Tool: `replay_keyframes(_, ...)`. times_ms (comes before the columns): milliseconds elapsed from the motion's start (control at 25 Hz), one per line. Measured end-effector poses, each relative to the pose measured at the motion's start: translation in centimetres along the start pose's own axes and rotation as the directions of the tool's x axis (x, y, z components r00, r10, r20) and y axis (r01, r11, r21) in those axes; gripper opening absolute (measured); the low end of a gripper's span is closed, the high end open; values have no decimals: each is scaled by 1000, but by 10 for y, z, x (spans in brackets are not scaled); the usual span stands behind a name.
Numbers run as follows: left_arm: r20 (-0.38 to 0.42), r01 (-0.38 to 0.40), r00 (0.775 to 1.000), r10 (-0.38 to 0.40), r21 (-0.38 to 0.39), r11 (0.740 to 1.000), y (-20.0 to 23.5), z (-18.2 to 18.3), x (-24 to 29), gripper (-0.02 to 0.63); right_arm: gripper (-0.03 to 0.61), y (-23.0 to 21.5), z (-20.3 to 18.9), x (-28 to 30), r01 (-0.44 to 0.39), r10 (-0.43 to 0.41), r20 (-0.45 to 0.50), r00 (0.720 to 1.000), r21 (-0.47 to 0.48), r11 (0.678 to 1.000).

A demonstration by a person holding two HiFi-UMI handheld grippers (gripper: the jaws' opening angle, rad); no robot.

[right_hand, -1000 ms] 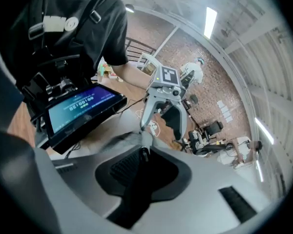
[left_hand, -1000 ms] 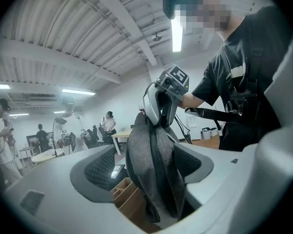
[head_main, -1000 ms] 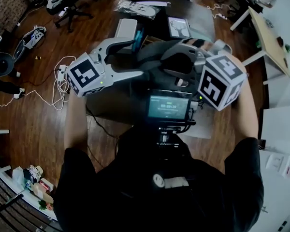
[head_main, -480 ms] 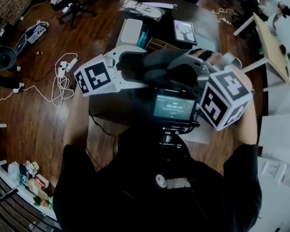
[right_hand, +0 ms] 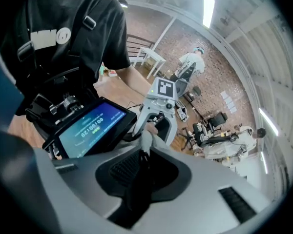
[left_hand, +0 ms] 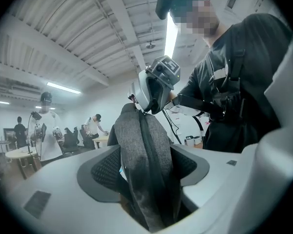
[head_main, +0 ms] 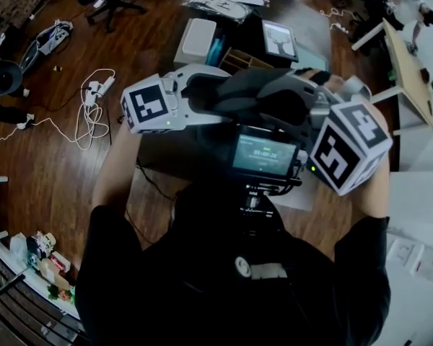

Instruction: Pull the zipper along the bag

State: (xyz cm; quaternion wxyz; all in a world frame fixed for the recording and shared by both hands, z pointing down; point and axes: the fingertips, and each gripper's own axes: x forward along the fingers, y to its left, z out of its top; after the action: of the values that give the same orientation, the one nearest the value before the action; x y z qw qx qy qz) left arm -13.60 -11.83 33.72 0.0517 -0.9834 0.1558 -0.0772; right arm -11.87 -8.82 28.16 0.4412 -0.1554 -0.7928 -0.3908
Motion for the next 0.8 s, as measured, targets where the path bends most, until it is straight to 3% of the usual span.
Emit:
replay_keyframes(120,4,-5,1000,5,-2,1000,0,-1,-1,305,46,-4,0,-10,42,-46,64,997,63,997)
replay_keyframes(200,11,-14,1000,14,-7,1000,1,-1,-1,305,40,-6,-7,-9,110,-116,56,992,106,988)
replay_keyframes(360,-14,-25,1000,25,-7,1000,5,-4,-2,305,31,-10,-18,5,210,-212,18,977,75,975)
replay_keyframes(600,8,-23,1000,22,6,1000,3,0,-1,302,18,-8,-12,-7,187,-187,44,981,4,982)
replay_keyframes(800,21,-1,1000,1,12,1000,-2,4,6,274,18,-3,-19,-21,217,-228,100,969,106,970)
